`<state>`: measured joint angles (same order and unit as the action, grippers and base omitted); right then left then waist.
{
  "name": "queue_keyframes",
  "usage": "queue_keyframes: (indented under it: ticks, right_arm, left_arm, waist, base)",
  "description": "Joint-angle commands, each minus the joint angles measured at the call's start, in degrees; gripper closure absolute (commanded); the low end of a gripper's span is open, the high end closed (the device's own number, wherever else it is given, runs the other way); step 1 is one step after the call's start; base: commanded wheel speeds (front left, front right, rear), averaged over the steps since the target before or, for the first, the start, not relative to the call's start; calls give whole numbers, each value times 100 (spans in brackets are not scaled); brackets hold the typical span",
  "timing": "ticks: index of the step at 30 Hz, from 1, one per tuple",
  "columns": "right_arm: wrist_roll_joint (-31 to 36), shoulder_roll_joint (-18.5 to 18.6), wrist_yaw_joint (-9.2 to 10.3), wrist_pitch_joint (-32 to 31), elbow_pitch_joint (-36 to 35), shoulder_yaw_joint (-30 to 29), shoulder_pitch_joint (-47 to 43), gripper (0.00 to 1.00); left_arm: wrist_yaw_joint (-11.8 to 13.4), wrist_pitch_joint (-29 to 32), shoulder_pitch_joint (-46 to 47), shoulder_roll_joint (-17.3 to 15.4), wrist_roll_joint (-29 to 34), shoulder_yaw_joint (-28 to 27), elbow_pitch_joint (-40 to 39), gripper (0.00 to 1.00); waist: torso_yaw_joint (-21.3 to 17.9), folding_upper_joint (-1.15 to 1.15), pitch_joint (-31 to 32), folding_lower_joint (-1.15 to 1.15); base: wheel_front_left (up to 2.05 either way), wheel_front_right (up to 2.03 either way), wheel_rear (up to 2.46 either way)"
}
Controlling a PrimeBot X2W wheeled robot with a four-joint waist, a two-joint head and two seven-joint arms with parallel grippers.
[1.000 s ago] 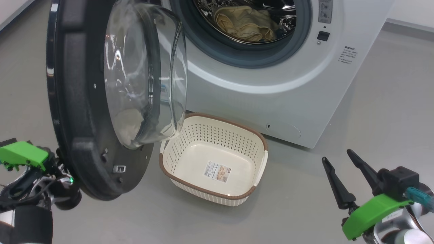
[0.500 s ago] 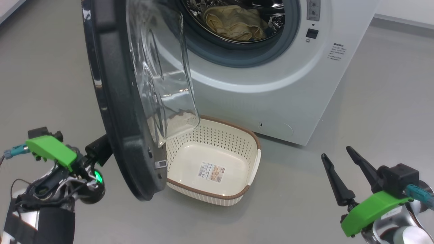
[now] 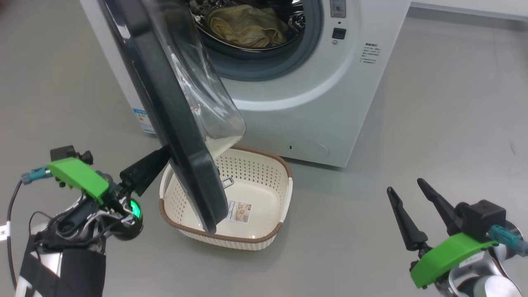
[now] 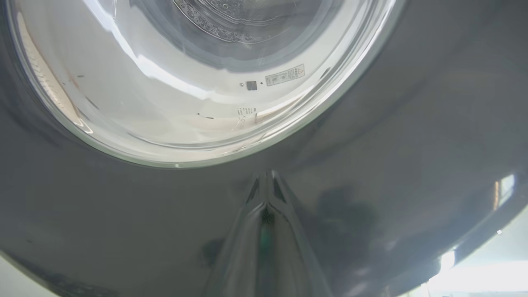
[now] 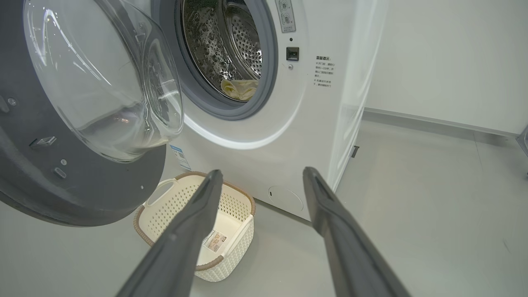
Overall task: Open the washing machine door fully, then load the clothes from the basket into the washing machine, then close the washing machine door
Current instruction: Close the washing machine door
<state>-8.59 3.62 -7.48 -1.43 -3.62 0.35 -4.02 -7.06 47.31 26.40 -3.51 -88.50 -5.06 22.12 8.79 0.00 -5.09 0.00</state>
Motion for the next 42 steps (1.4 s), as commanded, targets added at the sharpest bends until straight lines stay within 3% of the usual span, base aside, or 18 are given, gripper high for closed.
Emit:
queue_keyframes:
  ticks: [1,20,30,42]
  right_arm:
    - [-27,62,-1,86,-173,126,327,0]
    - [-109,-28,-1,361,47,132,551,0]
    - [-123,-48,-1,463,156,158,679,0]
    - [-113,-62,-1,527,221,74,724,0]
  left_arm:
    - [-42,-4,217,-58,-54,-105,-261,100]
    - [-43,-495,520,-151,142,-96,-313,100]
    - [-43,-806,638,-136,170,-28,-308,100]
    - [-43,-1061,556,-145,57,-45,-367,100]
  waist:
    - [-143,0,-42,0]
    - [-1557,0,-439,0]
    - [-1803,0,-519,0]
    - [-1742,0,-523,0]
  base:
    - [0,0,0]
    - [0,0,0]
    - [0,0,0]
    - [0,0,0]
